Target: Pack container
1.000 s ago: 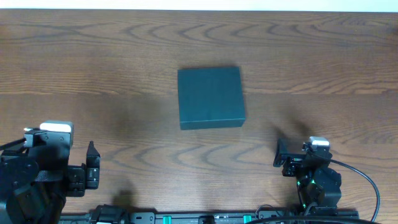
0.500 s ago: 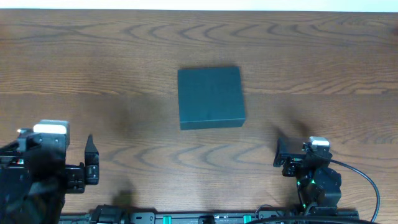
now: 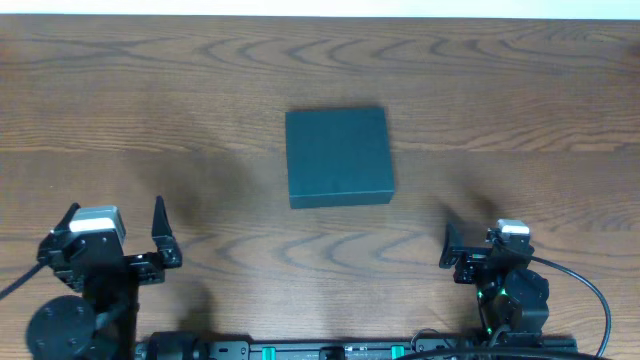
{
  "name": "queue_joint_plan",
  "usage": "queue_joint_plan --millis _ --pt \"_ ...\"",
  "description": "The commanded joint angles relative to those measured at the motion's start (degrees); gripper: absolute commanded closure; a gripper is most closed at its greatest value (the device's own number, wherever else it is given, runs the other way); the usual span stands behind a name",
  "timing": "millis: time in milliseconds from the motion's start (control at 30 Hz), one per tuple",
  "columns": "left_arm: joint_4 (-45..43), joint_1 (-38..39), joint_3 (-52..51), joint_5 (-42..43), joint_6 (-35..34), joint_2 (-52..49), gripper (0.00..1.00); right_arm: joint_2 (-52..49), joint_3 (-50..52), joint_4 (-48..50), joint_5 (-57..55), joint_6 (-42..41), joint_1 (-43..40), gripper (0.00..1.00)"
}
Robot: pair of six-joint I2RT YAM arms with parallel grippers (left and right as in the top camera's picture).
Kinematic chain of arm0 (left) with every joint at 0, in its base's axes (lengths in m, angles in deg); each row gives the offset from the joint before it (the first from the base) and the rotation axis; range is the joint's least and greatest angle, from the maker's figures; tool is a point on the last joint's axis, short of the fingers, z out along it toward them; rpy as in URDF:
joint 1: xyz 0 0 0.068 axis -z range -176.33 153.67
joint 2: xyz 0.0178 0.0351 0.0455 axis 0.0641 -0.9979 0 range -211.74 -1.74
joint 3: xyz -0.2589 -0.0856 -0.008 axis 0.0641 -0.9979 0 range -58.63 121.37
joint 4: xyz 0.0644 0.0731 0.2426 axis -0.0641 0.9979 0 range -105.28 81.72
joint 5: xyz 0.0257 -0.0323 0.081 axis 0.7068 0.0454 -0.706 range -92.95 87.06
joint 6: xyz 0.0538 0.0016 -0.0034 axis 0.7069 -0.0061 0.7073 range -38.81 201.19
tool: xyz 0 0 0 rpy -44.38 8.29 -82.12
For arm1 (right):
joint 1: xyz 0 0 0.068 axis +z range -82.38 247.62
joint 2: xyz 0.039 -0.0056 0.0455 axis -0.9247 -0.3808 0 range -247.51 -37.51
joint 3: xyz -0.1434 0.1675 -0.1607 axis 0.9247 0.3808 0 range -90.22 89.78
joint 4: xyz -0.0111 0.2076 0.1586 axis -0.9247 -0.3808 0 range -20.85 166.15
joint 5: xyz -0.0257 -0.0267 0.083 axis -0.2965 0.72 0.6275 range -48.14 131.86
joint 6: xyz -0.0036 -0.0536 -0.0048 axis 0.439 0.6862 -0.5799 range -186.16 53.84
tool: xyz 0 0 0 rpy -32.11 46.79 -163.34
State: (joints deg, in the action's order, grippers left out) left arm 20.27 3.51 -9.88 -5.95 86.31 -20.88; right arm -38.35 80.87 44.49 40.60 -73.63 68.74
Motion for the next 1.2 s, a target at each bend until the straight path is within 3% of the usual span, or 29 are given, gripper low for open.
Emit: queue_joint_plan --millis 0,133,467,1167 --pt "-4.57 -1.53 -7.39 1.05 -1.53 3.98 0.02 0.52 0.48 0.09 -0.2 -0.83 -0.39 0.01" --pt "-11.26 -1.49 -16.57 1.14 -4.39 9.05 0.02 0.52 0.48 0.09 -0.2 -0.85 -0.39 0.01" --pt "-12.39 -1.36 -27.85 1.11 -7.45 19.08 0.02 0.52 0.48 0.09 -0.22 -0.83 -0.39 0.01" --pt "-14.08 -0.61 -37.57 1.07 -7.39 18.99 0.01 0.52 0.48 0.09 -0.22 -0.83 -0.39 0.01"
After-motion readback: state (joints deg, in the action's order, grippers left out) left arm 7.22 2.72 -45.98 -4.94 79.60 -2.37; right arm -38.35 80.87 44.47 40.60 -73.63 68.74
